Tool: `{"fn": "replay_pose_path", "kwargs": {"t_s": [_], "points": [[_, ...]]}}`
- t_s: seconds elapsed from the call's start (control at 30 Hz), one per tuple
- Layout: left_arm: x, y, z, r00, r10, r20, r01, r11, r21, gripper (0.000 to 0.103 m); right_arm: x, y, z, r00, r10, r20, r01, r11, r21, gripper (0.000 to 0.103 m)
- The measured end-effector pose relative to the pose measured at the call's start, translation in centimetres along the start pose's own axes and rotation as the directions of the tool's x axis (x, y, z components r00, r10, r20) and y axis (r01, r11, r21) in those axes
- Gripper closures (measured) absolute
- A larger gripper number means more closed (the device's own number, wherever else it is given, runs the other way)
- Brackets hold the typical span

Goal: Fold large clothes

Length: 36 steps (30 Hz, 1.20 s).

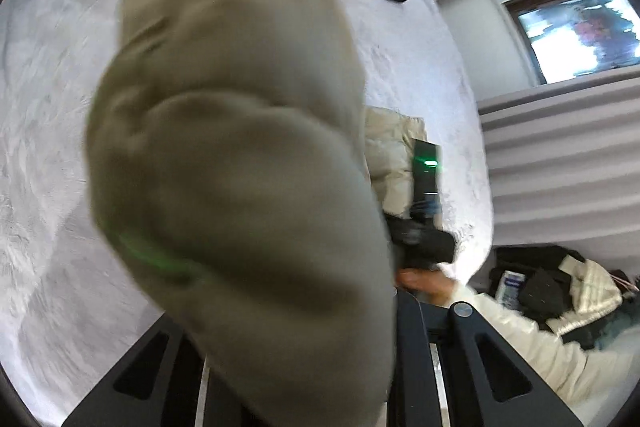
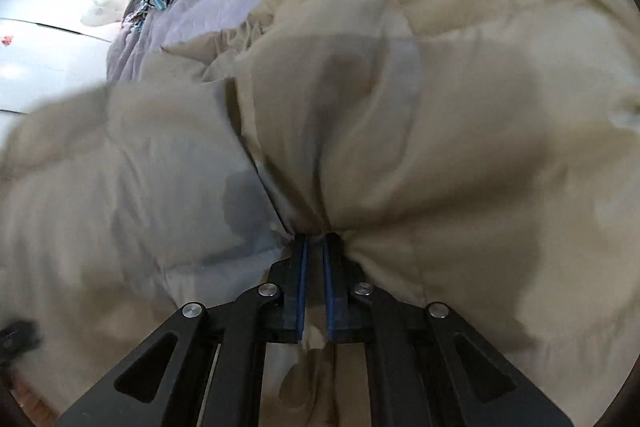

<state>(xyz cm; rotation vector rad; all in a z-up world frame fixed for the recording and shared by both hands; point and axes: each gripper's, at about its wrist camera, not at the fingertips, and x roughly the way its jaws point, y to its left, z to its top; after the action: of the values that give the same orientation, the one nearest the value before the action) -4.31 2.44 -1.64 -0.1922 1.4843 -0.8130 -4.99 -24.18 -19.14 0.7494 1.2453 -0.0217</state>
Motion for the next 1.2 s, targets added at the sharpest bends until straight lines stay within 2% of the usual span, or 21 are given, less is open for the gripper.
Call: {"fn": "replay_pose_path", "kwargs": {"t_s": [0.13, 0.23, 0.27, 0.3, 0.33, 0.37, 0.4, 0.5, 0.57, 0.67, 0.73, 0.77, 0.8, 0.83, 0.87, 0.9, 0.93, 1.0, 1.1, 1.13, 1.2], "points": [[2.4, -7.2, 0.7, 0.991, 0.131, -0.036, -0.130, 0.991, 0.041, 0.081, 1.3, -1.1, 0.9, 0.997, 0.059, -0.049, -0.059, 0.998, 0.011, 0.099], [4.9, -12.7, 1.6, 0.977, 0.209, -0.042, -0.201, 0.969, 0.141, 0.080, 0.2, -2.1, 1.7, 0.991, 0.108, -0.083, -0.105, 0.994, 0.042, 0.099], [5.6, -14.2, 1.7, 0.973, 0.225, -0.044, -0.215, 0.962, 0.166, 0.077, -1.2, -3.0, 1.9, 0.989, 0.134, -0.068, -0.130, 0.990, 0.055, 0.099], [6.3, -15.3, 1.9, 0.972, 0.229, -0.046, -0.217, 0.958, 0.185, 0.067, -2.5, -3.8, 1.9, 0.987, 0.149, -0.053, -0.146, 0.987, 0.063, 0.099], [7.4, -16.4, 2.1, 0.976, 0.211, -0.051, -0.197, 0.959, 0.202, 0.057, -3.8, -4.7, 2.0, 0.987, 0.158, -0.035, -0.156, 0.985, 0.070, 0.099], [8.4, -17.6, 2.5, 0.984, 0.164, -0.066, -0.147, 0.965, 0.219, 0.035, -5.9, -6.3, 1.9, 0.987, 0.158, -0.003, -0.157, 0.985, 0.078, 0.098], [9.3, -18.5, 2.6, 0.989, 0.126, -0.083, -0.103, 0.967, 0.234, 0.025, -7.4, -7.6, 1.7, 0.987, 0.157, 0.022, -0.158, 0.983, 0.089, 0.096], [13.3, -20.2, 3.0, 0.986, -0.011, -0.167, 0.062, 0.951, 0.302, 0.024, -11.2, -12.0, 0.6, 0.986, 0.145, 0.079, -0.155, 0.977, 0.148, 0.095], [16.6, -19.9, 3.5, 0.970, -0.098, -0.222, 0.164, 0.939, 0.303, 0.024, -12.9, -14.7, -0.4, 0.987, 0.128, 0.093, -0.143, 0.974, 0.174, 0.095], [20.1, -17.9, 4.4, 0.961, -0.115, -0.252, 0.182, 0.948, 0.262, 0.024, -14.3, -17.7, -2.0, 0.987, 0.127, 0.101, -0.147, 0.964, 0.220, 0.095], [21.8, -17.0, 5.0, 0.968, -0.101, -0.231, 0.154, 0.963, 0.223, 0.024, -15.1, -19.1, -2.9, 0.985, 0.136, 0.107, -0.159, 0.957, 0.245, 0.095], [22.9, -17.9, 4.9, 0.971, -0.092, -0.221, 0.141, 0.966, 0.215, 0.024, -15.7, -19.7, -3.3, 0.985, 0.134, 0.113, -0.159, 0.954, 0.256, 0.095], [23.0, -17.5, 5.5, 0.973, -0.084, -0.214, 0.129, 0.970, 0.208, 0.024, -16.4, -20.1, -3.9, 0.985, 0.126, 0.118, -0.154, 0.952, 0.265, 0.088], [23.5, -17.4, 4.9, 0.975, -0.076, -0.210, 0.119, 0.972, 0.204, 0.024, -16.7, -20.0, -3.7, 0.985, 0.121, 0.126, -0.151, 0.950, 0.272, 0.070], [23.5, -17.4, 4.8, 0.976, -0.066, -0.208, 0.110, 0.972, 0.208, 0.024, -17.1, -19.5, -3.6, 0.981, 0.129, 0.146, -0.165, 0.948, 0.273, 0.056], [23.8, -17.8, 4.3, 0.977, -0.059, -0.205, 0.104, 0.971, 0.215, 0.024, -19.0, -19.4, -4.0, 0.973, 0.152, 0.175, -0.196, 0.944, 0.266, 0.025], [24.6, -18.7, 3.8, 0.978, -0.049, -0.203, 0.095, 0.970, 0.226, 0.024, -20.0, -19.1, -4.2, 0.964, 0.176, 0.199, -0.223, 0.942, 0.250, 0.012], [25.0, -18.7, 4.4, 0.979, -0.029, -0.202, 0.079, 0.967, 0.242, 0.024, -21.5, -17.1, -4.5, 0.943, 0.258, 0.209, -0.295, 0.939, 0.175, 0.012], [25.5, -20.0, 5.0, 0.982, 0.007, -0.188, 0.042, 0.965, 0.259, 0.024, -21.5, -13.7, -4.7, 0.924, 0.356, 0.140, -0.369, 0.926, 0.083, 0.011], [24.4, -20.0, 5.3, 0.988, 0.018, -0.155, 0.024, 0.964, 0.266, 0.024, -20.3, -12.3, -4.3, 0.916, 0.385, 0.110, -0.394, 0.916, 0.075, 0.011], [21.2, -20.8, 6.0, 0.999, 0.052, -0.011, -0.046, 0.955, 0.293, 0.024, -18.3, -11.0, -3.7, 0.918, 0.390, 0.076, -0.396, 0.913, 0.093, 0.011]]}}
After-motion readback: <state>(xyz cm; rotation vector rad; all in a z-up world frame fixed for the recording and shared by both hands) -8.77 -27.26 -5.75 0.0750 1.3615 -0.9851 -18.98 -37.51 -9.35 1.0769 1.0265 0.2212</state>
